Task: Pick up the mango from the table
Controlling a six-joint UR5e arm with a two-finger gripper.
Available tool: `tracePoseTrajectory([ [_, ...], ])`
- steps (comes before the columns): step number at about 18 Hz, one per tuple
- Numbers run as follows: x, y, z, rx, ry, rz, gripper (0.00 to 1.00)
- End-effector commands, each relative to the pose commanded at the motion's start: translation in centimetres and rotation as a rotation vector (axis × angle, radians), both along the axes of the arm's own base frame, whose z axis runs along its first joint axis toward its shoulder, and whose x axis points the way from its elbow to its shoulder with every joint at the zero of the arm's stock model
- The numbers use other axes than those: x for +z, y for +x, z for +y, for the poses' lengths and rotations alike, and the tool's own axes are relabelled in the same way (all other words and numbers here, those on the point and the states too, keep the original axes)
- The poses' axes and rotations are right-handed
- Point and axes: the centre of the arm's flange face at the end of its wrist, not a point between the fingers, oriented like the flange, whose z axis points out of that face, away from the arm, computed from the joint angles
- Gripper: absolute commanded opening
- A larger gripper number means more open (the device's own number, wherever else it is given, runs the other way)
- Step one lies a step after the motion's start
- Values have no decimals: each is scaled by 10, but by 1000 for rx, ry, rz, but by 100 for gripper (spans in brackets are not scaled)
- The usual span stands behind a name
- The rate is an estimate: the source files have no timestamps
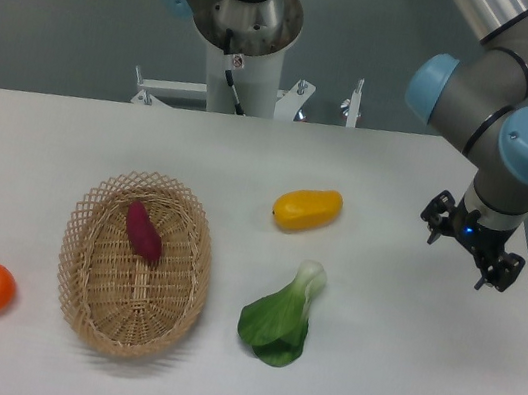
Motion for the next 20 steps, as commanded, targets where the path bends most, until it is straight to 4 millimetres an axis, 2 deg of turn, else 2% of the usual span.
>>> tracePoseTrajectory([
  [6, 0, 3, 2, 14, 1, -2, 100],
  [8, -1, 11, 5, 7, 9, -12, 100],
  [12, -3, 30, -1, 12, 47, -31, 100],
  [16, -24, 56, -3, -1, 36, -64, 100],
  [20, -46, 101, -12, -31, 19, -95, 100],
])
